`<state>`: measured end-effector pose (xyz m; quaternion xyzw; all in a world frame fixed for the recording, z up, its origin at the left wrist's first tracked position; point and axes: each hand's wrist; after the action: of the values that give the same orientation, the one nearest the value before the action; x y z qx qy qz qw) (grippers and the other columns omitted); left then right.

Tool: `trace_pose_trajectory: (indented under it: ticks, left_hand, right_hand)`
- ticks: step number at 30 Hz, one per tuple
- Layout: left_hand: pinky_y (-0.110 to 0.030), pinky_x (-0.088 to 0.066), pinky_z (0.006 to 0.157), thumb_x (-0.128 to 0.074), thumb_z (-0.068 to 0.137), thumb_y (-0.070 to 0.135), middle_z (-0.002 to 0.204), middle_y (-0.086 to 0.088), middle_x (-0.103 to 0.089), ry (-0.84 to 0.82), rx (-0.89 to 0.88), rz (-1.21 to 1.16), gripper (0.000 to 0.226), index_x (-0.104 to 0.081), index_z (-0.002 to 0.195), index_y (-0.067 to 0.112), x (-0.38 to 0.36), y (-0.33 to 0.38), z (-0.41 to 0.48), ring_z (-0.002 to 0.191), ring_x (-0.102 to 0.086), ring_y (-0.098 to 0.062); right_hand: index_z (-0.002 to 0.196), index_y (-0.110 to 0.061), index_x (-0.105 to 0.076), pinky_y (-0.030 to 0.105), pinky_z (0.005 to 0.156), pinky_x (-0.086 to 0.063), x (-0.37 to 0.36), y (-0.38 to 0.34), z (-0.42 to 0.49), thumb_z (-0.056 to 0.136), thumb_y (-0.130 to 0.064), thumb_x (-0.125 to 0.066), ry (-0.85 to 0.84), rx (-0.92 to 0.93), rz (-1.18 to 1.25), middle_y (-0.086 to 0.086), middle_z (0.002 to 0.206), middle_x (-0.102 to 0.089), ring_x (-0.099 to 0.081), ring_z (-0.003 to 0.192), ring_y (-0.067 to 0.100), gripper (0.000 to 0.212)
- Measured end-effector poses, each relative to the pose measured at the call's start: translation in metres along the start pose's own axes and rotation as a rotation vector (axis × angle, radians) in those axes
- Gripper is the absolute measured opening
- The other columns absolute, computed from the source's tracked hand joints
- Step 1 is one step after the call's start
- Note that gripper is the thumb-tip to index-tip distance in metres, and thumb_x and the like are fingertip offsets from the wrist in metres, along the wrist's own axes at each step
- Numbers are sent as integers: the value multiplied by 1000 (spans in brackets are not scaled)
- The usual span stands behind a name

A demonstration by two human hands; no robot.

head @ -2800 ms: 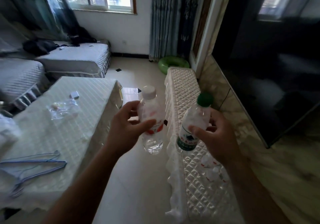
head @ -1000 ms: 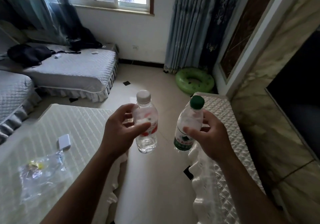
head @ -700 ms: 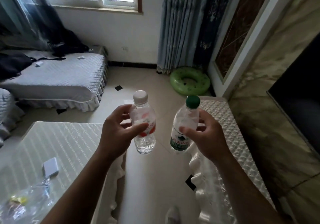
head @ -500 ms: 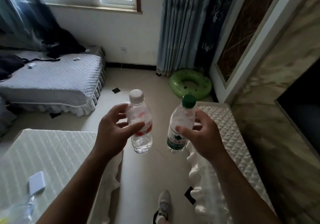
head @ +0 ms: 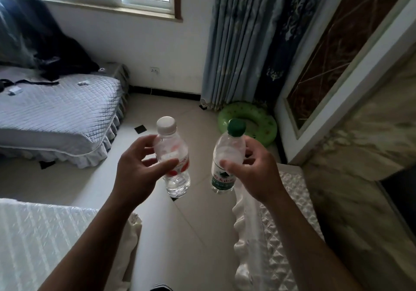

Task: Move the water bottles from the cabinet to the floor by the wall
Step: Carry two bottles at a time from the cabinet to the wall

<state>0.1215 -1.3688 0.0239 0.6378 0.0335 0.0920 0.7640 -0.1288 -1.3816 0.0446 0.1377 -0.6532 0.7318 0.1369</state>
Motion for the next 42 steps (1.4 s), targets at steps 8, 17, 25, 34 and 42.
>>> trace_pose_trajectory:
  ticks: [8,17,25,34,42]
  left_hand:
    - [-48,-58,84,-85,55,41,106,-5,-71,-5,6,6,66,-65,115,20,-13,-36,128,100,-70,-21]
    - [-46,-58,86,-85,52,42,103,0,-72,-33,-10,20,60,-65,108,35,-15,-64,309,97,-70,-18]
    - [-51,-57,87,-86,54,42,104,-2,-72,-74,5,26,56,-65,106,40,-31,-85,444,98,-71,-22]
    - [-54,-57,86,-87,53,40,104,-8,-72,-47,40,6,64,-66,112,29,-73,-124,596,96,-71,-29]
    - [-46,-58,87,-85,54,40,101,3,-74,-16,-1,35,58,-65,108,30,-127,-140,731,96,-71,-18]
  right_hand:
    - [117,-31,-62,30,73,-59,-15,20,130,66,-40,-78,11,6,-24,-5,106,-68,-67,95,12,54]
    - [117,-29,-63,10,67,-49,-53,27,303,64,-39,-78,52,17,-26,-7,108,-67,-64,95,3,56]
    - [118,-29,-62,15,68,-51,-63,38,432,64,-40,-79,87,-6,-10,-5,108,-67,-65,94,10,58]
    - [114,-27,-64,18,67,-52,-63,81,601,62,-38,-79,65,-20,13,-3,104,-68,-66,91,12,55]
    - [116,-27,-63,16,69,-51,-43,100,752,63,-35,-79,14,3,10,-4,104,-67,-64,88,6,57]
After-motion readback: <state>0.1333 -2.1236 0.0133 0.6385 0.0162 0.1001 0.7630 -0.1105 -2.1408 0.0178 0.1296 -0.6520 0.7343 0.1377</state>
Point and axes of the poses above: each hand's wrist, its own z-axis towards the middle knuckle, its own x-axis out of the back of the hand, y = z × x
